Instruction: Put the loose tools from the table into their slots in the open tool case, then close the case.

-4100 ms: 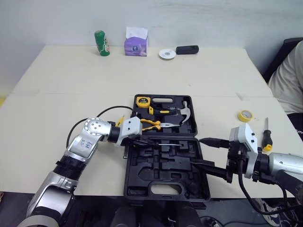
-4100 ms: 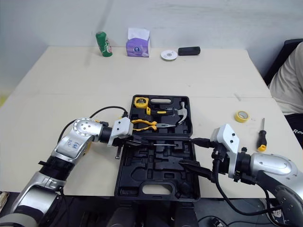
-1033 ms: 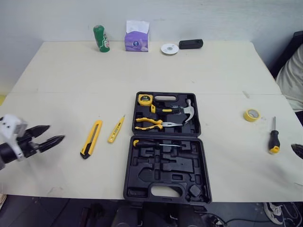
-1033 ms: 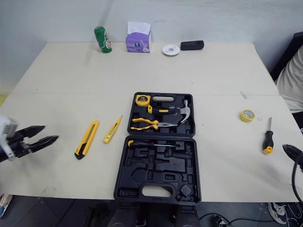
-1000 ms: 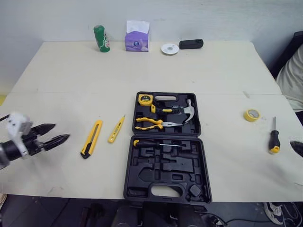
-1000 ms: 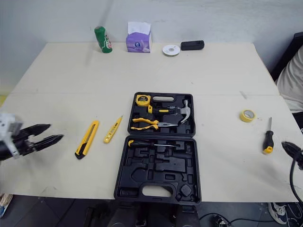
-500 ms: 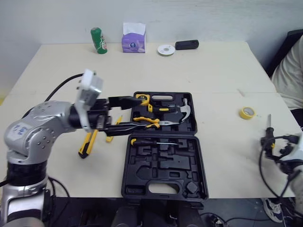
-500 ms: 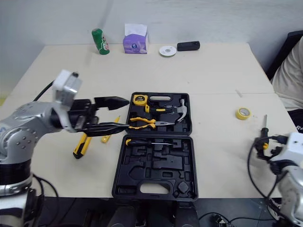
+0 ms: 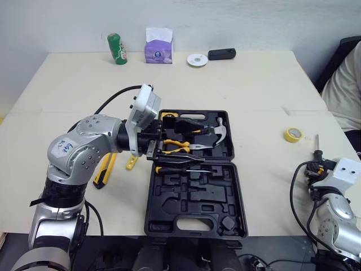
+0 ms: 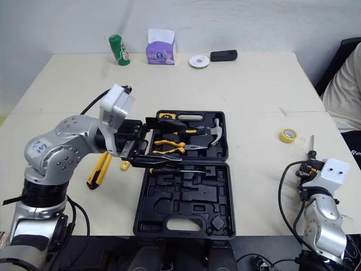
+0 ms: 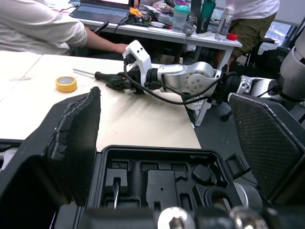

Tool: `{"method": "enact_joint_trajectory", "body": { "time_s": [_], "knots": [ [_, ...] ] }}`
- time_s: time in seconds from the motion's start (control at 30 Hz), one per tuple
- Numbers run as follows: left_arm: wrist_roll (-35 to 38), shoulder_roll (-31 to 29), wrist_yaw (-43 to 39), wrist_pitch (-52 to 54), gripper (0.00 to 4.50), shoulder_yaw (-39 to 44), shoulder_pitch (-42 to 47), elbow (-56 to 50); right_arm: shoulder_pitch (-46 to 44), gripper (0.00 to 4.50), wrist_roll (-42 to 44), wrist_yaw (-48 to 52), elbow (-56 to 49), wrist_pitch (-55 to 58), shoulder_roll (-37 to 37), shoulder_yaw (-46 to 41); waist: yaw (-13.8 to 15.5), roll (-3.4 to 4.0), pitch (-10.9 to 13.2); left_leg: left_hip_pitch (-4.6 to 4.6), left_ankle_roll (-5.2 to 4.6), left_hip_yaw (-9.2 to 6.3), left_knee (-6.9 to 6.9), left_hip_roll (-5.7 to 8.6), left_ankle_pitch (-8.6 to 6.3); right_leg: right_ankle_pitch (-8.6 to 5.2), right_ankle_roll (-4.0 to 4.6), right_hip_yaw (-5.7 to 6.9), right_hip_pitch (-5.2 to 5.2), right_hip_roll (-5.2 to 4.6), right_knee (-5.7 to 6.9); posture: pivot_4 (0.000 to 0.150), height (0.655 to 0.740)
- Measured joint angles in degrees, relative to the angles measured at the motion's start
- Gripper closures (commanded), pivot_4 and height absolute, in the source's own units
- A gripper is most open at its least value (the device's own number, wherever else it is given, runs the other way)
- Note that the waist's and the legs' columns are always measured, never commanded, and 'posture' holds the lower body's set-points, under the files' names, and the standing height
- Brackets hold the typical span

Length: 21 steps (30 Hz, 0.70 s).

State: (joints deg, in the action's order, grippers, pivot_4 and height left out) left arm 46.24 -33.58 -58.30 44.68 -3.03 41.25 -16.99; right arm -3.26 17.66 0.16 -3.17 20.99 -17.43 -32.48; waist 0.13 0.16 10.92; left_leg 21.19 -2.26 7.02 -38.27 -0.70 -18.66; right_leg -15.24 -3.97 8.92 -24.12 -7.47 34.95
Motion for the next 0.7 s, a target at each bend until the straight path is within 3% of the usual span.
{"method": "enact_joint_trajectory", "body": {
  "time_s": [0.17,0.3,0.53,0.7],
  "knots": [
    [0.1,0.3,0.0,0.9,0.0,0.0,1.2,1.3,-0.4,3.48,0.9,-6.1,-0.9,0.5,1.9,-3.9,0.0,0.01,0.0,0.01,-0.01,-0.04,0.01,0.0,0.0,0.0,0.01,0.01,0.01,-0.03,0.0,0.15,0.7278],
    [0.0,0.5,-0.4,0.6,0.0,0.0,1.2,2.1,0.5,3.48,2.7,-2.5,-3.6,1.1,0.3,-3.0,-0.6,0.15,0.1,-0.05,0.0,0.04,0.01,-0.02,0.01,-0.01,0.01,-0.07,0.0,-0.03,0.05,0.15,0.7278],
    [-4.2,-5.2,-2.7,-0.5,0.0,-0.7,-0.9,2.0,-2.7,3.48,8.9,20.4,-14.6,3.7,-11.7,11.4,-1.8,0.25,0.1,-0.16,0.11,0.02,0.07,-0.15,0.06,-0.07,0.12,-0.07,-0.01,0.05,0.13,0.15,0.7278],
    [-12.0,-14.3,-6.2,-5.8,0.0,-2.6,-10.3,1.7,-8.9,3.48,14.1,36.5,-20.2,9.5,-16.7,27.7,-1.5,0.17,0.2,0.03,0.13,-0.06,0.05,-0.13,0.06,-0.12,0.21,0.03,-0.17,-0.01,0.16,0.15,0.7278]
  ]
}}
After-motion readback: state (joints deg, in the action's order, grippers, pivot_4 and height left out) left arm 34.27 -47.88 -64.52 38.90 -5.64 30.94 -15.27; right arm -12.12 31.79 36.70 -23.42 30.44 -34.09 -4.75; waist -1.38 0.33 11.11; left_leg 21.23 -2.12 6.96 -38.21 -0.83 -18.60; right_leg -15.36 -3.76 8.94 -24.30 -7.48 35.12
